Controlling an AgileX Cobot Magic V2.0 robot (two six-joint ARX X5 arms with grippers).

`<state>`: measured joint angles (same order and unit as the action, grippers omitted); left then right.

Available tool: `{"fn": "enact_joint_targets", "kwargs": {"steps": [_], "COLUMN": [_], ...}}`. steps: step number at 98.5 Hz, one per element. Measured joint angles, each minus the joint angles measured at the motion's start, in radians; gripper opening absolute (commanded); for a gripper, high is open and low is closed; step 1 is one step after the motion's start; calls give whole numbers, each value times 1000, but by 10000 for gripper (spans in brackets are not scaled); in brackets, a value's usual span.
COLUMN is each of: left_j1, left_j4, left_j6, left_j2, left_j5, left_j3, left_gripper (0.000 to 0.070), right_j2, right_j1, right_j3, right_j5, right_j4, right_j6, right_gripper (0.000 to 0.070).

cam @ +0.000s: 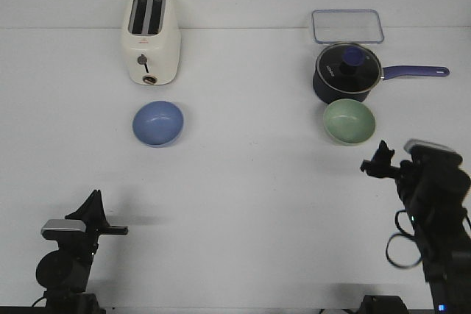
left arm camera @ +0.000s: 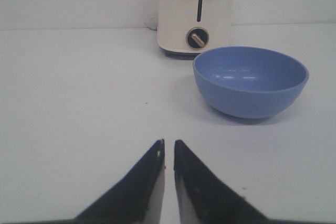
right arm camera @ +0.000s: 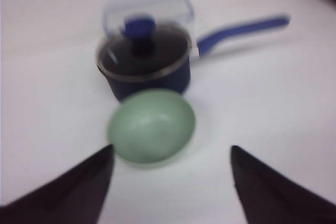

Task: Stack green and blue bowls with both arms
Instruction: 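Reach the right gripper forward and grasp the rim of the pale green bowl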

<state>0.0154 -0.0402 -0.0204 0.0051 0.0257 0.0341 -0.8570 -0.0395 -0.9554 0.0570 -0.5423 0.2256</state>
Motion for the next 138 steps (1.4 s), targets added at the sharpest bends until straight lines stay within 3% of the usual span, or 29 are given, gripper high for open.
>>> {"fn": "enact_joint_targets", "kwargs": {"steps": [35, 51, 61, 77, 98, 107, 114, 125, 138], "left_j1": [0, 0, 0, 0, 0, 0, 0, 0, 0], "left_j4": [0, 0, 0, 0, 0, 0, 0, 0, 0], "left_j6": [0, 0, 0, 0, 0, 0, 0, 0, 0], "left_j2": [0, 0, 0, 0, 0, 0, 0, 0, 0], "left_j5": [0, 0, 0, 0, 0, 0, 0, 0, 0], "left_j3": [0, 0, 0, 0, 0, 0, 0, 0, 0], "left_gripper": [15, 15, 15, 15, 15, 15, 15, 15, 15], "right_j2": [-606, -760, -821, -874, -916, -925, -925, -925, -925], "right_j1": [-49, -84, -101, -116, -117, -117, -117, -119, -134], "right_j3": [-285, -328, -330, -331, -333, -333, -333, -333, -335], "right_j5": [13, -35, -71, -116, -144, -144, -144, -146, -213], "right_j4": [-79, -73, -36, 23, 69, 68, 69, 69, 64], "right_j6": [-22, -28, -28, -27, -8, 0, 8, 19, 34], "right_gripper": [519, 515, 452, 444, 203, 136, 0, 0, 0]}}
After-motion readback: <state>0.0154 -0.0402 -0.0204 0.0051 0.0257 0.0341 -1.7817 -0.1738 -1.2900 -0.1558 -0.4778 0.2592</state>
